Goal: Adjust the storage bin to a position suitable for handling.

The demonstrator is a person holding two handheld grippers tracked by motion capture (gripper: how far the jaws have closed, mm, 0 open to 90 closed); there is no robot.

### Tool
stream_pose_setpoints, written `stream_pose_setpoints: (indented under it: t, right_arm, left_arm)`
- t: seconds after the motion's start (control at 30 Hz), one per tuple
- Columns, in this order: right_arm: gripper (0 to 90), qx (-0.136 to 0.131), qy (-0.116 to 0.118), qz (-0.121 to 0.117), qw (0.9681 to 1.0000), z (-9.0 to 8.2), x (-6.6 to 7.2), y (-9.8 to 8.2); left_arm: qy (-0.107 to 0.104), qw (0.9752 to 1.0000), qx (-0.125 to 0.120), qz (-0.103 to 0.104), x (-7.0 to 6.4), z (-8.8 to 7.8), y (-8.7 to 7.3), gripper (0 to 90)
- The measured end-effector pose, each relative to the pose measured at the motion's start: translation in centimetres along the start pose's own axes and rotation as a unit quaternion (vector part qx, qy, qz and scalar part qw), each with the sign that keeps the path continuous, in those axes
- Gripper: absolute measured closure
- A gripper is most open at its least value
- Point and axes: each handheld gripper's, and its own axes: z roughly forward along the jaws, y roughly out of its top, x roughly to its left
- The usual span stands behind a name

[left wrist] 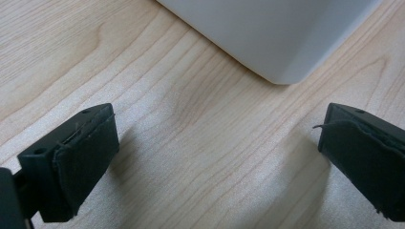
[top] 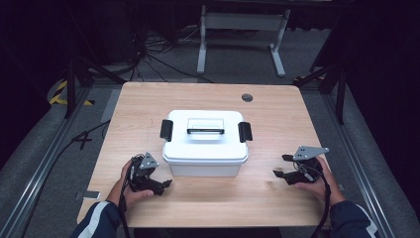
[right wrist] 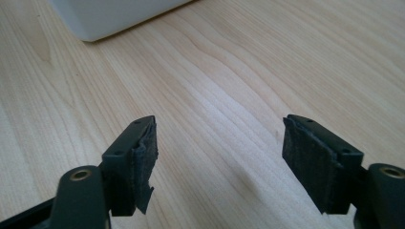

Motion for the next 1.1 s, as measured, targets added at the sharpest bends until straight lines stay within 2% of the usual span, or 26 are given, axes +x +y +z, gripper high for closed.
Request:
stream_pose_setpoints:
  t: [0.27, 0.4, 0.53, 0.67, 0.7, 0.8, 0.83, 0.93, 0.97, 1.07, 1.1]
  right_arm:
    - [31.4, -0.019, -0.001, -0.023, 0.9996, -1.6, 0.2, 1.5]
    - [33.0, -0.031, 0.006, -0.035, 0.9989, -2.4, 0.4, 2.5]
    - [33.7, -0.017, 0.006, -0.050, 0.9986, -3.3, 0.4, 3.9]
    - [34.4, -0.015, 0.005, -0.056, 0.9983, -4.1, 0.0, 5.2]
    - [34.3, -0.010, 0.002, -0.063, 0.9980, -4.5, -0.2, 6.1]
    - [34.2, -0.005, 0.009, -0.063, 0.9980, -4.6, -0.3, 6.7]
    - [34.1, 0.001, 0.008, -0.065, 0.9979, -4.7, -0.6, 7.5]
    - [34.0, -0.002, 0.009, -0.063, 0.9979, -5.0, -0.8, 8.2]
    - [34.0, -0.005, 0.007, -0.070, 0.9975, -5.3, -0.9, 9.1]
    - [34.0, -0.006, 0.005, -0.075, 0.9972, -5.5, -0.9, 9.8]
    - [34.2, -0.007, 0.005, -0.085, 0.9963, -5.6, -0.8, 10.6]
  left_arm:
    - [0.000, 1.0000, 0.000, 0.000, 0.0, 0.0, 0.0, 0.5]
    - [0.001, 1.0000, 0.001, 0.000, 0.0, 0.0, 0.0, 0.5]
    - [0.004, 1.0000, 0.000, 0.003, 0.0, 0.0, 0.0, 0.5]
    - [0.005, 1.0000, 0.000, 0.003, 0.0, 0.0, 0.0, 0.5]
    - [0.005, 1.0000, 0.000, 0.003, 0.0, 0.0, 0.0, 0.5]
    - [0.004, 1.0000, 0.000, 0.002, 0.0, 0.0, 0.0, 0.5]
    - [0.005, 1.0000, 0.000, 0.003, 0.0, 0.0, 0.0, 0.5]
    - [0.005, 1.0000, 0.000, 0.002, 0.0, 0.0, 0.0, 0.5]
    - [0.004, 1.0000, -0.001, 0.002, 0.0, 0.0, 0.0, 0.5]
    - [0.005, 1.0000, -0.001, 0.002, 0.0, 0.0, 0.0, 0.5]
    - [0.005, 1.0000, -0.001, 0.002, 0.0, 0.0, 0.0, 0.5]
